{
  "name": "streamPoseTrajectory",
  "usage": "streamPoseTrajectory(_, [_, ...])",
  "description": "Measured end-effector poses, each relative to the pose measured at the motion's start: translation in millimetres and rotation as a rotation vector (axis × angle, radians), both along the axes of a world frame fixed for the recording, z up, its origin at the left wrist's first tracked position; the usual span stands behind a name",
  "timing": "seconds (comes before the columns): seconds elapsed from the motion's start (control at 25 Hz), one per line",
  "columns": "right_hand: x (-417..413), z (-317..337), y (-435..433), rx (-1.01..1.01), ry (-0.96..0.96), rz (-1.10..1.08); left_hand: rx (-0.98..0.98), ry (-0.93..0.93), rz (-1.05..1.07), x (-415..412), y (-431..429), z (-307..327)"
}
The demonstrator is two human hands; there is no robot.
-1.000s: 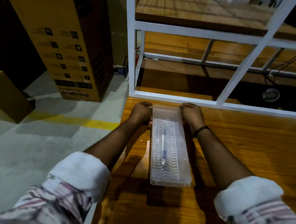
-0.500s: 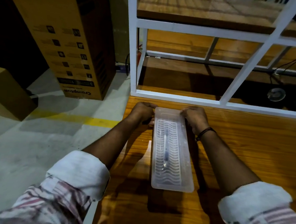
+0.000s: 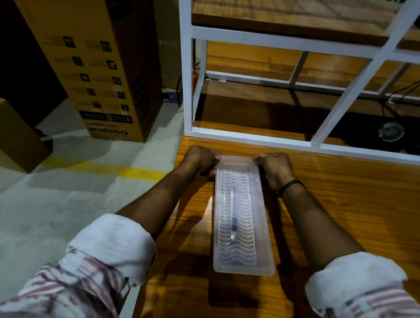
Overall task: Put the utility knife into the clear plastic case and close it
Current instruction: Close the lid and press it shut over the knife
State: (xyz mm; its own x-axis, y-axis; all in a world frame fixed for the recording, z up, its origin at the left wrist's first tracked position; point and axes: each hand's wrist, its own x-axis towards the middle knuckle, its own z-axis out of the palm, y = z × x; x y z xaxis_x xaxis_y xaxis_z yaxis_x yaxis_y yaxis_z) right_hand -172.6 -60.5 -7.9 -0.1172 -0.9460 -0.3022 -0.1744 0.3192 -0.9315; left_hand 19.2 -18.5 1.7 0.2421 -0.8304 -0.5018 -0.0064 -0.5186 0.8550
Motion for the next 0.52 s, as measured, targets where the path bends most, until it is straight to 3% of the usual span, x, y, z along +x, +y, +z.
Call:
streamPoseTrajectory(0.28, [-4,0,7,-0.034,-0.017,0.014,-0.108,-0.033,0.066,-7,12,-2])
streamPoseTrajectory(0.52, [-32,-5,62,0.097,-0.121,0.093,-0.078,0.097,0.045,-3,65,-16])
